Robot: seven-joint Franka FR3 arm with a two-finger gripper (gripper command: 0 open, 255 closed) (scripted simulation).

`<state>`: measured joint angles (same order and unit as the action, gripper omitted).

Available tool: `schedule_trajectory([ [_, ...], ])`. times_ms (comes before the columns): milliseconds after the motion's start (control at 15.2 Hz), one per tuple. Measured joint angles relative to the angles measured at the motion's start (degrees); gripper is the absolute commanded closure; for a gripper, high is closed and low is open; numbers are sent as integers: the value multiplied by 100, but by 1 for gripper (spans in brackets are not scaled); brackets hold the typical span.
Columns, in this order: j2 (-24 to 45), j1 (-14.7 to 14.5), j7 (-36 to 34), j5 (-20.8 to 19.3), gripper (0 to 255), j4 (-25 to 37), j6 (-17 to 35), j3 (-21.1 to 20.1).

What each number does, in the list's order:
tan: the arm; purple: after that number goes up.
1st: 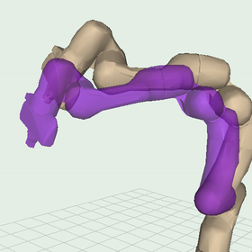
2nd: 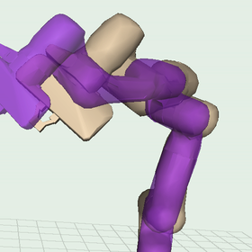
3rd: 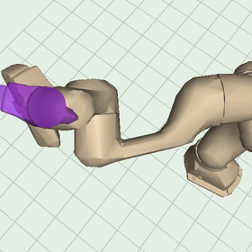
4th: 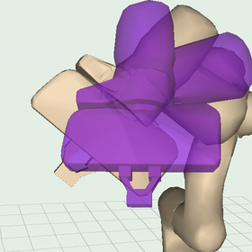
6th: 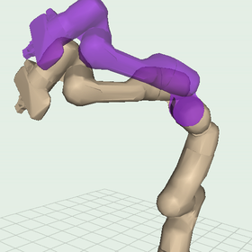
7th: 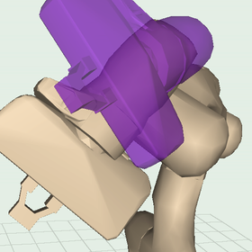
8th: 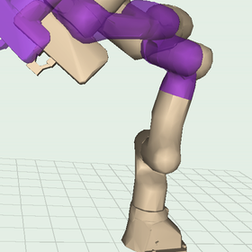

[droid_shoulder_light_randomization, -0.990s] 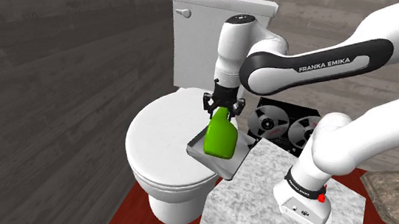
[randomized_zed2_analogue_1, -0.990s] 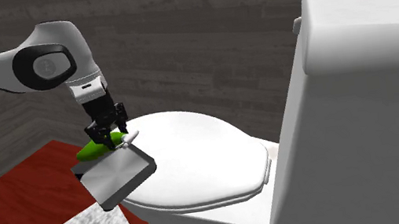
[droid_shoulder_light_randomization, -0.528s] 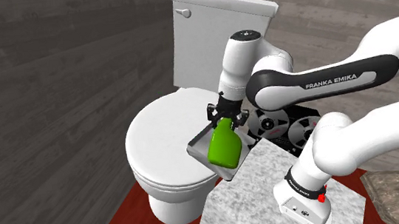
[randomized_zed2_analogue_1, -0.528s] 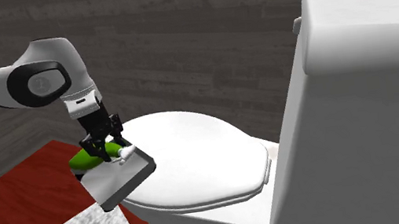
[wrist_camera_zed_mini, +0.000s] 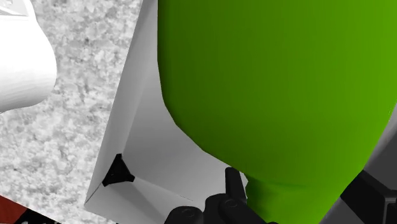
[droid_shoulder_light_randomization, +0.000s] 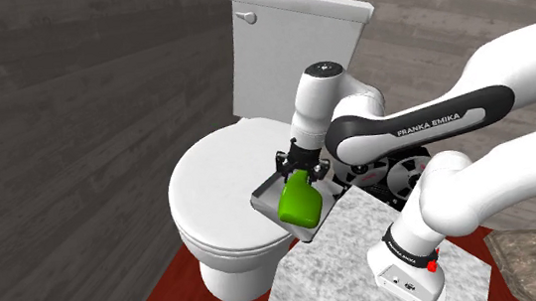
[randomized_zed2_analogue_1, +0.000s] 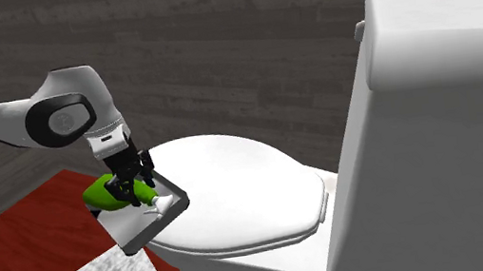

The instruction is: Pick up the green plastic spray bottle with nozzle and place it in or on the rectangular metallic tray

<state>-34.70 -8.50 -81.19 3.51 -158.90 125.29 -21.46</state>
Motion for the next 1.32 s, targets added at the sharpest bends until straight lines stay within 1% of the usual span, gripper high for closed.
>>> schedule_trajectory([
  [330, 6, 1, -8, -3, 255, -10, 29, -2],
  [396, 9, 1, -9, -4, 0, -9, 30, -2],
  [792, 16, -3, -9, 0, 0, -16, 32, -6],
  [858, -16, -5, 0, -2, 0, 52, -64, 7],
  [990, -241, -49, 45, 17, 0, 253, -475, 72],
  [1122, -310, -58, 52, 15, 0, 441, -739, 94],
  [1320, -356, -78, 43, 28, 0, 493, -843, 93],
])
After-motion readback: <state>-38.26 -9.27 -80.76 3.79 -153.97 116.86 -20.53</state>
